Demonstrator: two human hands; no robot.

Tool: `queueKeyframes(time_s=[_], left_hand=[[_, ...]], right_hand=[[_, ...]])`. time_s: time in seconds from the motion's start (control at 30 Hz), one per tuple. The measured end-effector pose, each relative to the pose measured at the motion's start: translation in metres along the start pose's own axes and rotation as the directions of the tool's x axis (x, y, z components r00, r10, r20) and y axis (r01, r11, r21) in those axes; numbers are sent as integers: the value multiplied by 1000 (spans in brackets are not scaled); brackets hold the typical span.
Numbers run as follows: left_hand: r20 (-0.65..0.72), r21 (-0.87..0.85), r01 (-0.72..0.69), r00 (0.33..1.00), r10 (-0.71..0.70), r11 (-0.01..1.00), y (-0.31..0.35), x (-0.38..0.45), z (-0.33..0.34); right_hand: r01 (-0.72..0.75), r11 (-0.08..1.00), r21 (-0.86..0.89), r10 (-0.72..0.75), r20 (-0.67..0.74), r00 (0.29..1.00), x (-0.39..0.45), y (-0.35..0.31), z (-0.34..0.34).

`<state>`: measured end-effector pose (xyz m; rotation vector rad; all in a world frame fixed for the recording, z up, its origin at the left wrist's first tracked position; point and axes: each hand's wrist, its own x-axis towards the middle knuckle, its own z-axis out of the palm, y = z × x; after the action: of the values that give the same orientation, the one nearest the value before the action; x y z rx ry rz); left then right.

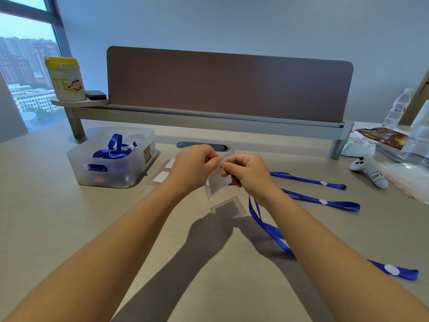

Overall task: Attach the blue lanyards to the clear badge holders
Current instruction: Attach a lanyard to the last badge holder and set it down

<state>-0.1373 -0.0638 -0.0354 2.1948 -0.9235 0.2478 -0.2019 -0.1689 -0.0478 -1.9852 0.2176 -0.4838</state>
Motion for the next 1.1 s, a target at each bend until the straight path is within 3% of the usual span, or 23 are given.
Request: queueKeyframes(time_s=[0.17,0.4,0.8,0.9,1.0,1.03,1.1], left_hand=[[-33,-124,11,999,-15,992,1,-1,0],[153,-97,33,988,-18,995,1,1,-12],[49,-120,-68,996,75,990,-4,1,-14],[43,-256,-46,997,59,966,-4,-3,-16],[186,-500,173,978,-91,849,-8,-5,-17],[264,-539,312,945,-194,782,-12,-6,-15],[479,-480,588,797,-367,651,-22,-11,-15]], right_hand=[[4,1000,28,-3,-46,999,1,-4,0],[-12,1000,18,13,-17,1000,-1,-3,2],[80,996,51,-75,-94,993,-1,-14,12],[53,995,89,-46,-80,996,0,-14,10],[-19,987,162,22,-20,1000,5,-17,3],[-44,979,200,43,9,999,6,-18,1],[-85,962,259,69,70,995,9,-18,-5]])
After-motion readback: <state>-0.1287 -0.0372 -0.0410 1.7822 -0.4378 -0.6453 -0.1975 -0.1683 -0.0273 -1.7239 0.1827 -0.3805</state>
